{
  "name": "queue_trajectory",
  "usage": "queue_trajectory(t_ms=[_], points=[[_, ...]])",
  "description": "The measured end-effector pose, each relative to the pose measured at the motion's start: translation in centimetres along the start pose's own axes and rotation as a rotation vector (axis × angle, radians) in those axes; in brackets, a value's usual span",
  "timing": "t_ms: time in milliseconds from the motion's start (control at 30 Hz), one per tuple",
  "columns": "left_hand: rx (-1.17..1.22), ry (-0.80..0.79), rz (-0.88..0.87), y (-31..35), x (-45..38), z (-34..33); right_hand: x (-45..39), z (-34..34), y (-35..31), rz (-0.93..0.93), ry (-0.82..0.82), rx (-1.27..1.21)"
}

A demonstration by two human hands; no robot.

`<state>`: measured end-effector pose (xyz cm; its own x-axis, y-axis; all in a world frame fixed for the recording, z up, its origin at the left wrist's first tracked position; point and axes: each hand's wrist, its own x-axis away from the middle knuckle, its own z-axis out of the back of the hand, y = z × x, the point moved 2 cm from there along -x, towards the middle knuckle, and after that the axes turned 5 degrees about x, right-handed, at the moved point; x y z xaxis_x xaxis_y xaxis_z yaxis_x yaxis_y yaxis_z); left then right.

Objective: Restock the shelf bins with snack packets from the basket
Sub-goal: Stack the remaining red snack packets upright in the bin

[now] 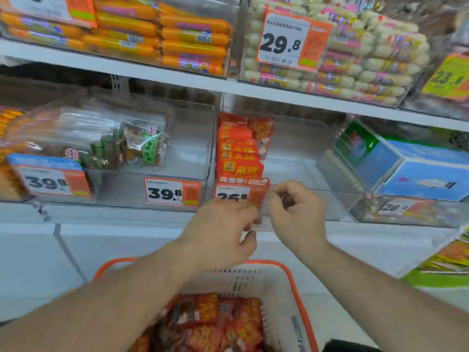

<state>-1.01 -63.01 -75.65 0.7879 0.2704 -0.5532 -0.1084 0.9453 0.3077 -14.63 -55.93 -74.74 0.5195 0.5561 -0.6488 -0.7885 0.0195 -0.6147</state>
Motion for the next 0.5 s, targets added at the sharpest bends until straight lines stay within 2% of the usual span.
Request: queue_trajectory(t_ms=[100,167,233,300,433,500], points=[[-0.104,-0.475,0.126,0.3,3.1,-2.1,3.8,-1.6,1.7,-0.064,-0.287,0.113],[-0.109,-0.662,0.140,1.0,5.2,-2.9,6.6,-2.9,3.5,-0.106,-0.638,0.315],[-0.095,-0.721,0.114,1.7,7.2,-3.9,9.6,-3.8,5.3,-0.113,-0.956,0.522],[-0.063,-0.750,0.134,1.9,9.0,-4.6,12.6,-4.2,6.6,-0.134,-1.167,0.653],[-0.029,-0.837,0.185,1.5,11.0,-5.5,17.8,-3.9,9.8,-0.420,-1.394,0.645],[-0.034,-0.861,0.189,1.4,11.4,-5.7,19.6,-3.6,10.5,-0.416,-1.514,0.751]])
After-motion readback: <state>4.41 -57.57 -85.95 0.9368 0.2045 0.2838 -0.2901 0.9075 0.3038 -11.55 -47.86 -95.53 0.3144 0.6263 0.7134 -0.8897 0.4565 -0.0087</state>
